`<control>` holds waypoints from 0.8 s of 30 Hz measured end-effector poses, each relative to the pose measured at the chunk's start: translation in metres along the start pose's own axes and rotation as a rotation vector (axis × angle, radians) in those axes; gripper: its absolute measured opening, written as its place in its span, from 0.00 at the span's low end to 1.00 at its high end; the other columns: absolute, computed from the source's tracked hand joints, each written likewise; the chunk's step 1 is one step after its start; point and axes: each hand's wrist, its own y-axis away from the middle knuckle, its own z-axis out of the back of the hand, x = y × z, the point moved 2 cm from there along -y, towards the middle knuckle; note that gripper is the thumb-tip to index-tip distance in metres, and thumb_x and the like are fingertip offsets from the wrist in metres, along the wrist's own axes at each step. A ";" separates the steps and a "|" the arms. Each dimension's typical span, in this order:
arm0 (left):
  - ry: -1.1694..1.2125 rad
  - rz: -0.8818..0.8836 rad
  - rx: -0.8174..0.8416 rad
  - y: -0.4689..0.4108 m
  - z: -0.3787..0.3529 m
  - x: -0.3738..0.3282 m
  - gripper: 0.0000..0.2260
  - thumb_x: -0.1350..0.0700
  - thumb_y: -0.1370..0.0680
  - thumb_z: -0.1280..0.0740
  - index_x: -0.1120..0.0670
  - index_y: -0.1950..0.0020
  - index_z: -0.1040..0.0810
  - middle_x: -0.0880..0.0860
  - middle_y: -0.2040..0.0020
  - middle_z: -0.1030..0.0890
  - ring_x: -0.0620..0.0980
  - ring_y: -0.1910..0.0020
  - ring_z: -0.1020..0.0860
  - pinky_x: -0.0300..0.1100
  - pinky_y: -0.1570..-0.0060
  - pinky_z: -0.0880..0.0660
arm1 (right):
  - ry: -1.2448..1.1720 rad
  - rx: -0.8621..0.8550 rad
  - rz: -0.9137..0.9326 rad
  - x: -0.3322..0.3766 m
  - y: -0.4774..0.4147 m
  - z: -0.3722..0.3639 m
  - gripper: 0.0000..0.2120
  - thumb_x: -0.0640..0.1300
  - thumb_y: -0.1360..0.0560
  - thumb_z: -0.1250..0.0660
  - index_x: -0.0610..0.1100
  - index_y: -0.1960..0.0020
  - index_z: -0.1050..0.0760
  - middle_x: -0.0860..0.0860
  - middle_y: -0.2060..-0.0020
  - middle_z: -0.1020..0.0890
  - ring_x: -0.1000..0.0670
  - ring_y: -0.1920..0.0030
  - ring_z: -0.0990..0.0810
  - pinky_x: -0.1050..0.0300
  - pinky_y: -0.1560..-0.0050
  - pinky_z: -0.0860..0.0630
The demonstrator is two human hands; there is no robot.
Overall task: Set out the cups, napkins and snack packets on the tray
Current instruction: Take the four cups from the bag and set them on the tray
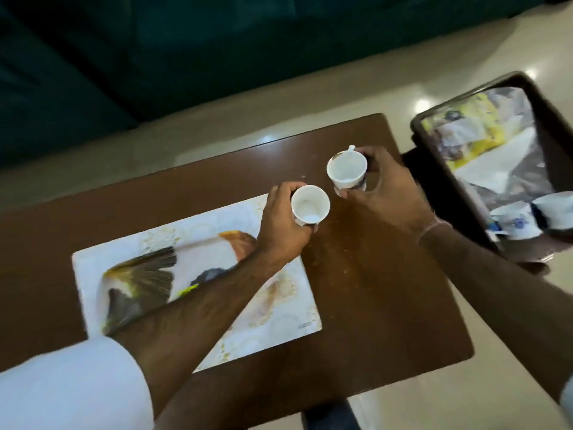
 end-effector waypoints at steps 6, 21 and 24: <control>0.074 0.114 -0.124 0.062 0.098 0.082 0.27 0.59 0.38 0.23 0.53 0.40 0.24 0.50 0.43 0.21 0.50 0.45 0.23 0.48 0.47 0.23 | -0.026 0.205 0.093 0.069 0.015 -0.105 0.34 0.43 0.33 0.19 0.45 0.32 0.31 0.53 0.39 0.19 0.53 0.39 0.21 0.46 0.33 0.25; 0.105 0.259 -0.171 0.177 0.164 0.212 0.32 0.67 0.37 0.20 0.49 0.36 0.23 0.50 0.39 0.25 0.43 0.41 0.27 0.37 0.44 0.29 | 0.177 0.653 0.409 0.148 0.052 -0.287 0.34 0.42 0.33 0.20 0.47 0.31 0.30 0.51 0.35 0.23 0.50 0.38 0.24 0.65 0.38 0.30; 0.125 0.254 -0.165 0.182 0.162 0.217 0.32 0.66 0.36 0.21 0.50 0.34 0.25 0.49 0.38 0.24 0.46 0.39 0.26 0.41 0.43 0.26 | 0.203 0.726 0.470 0.156 0.052 -0.302 0.32 0.36 0.33 0.21 0.42 0.32 0.28 0.47 0.36 0.22 0.48 0.38 0.25 0.60 0.36 0.28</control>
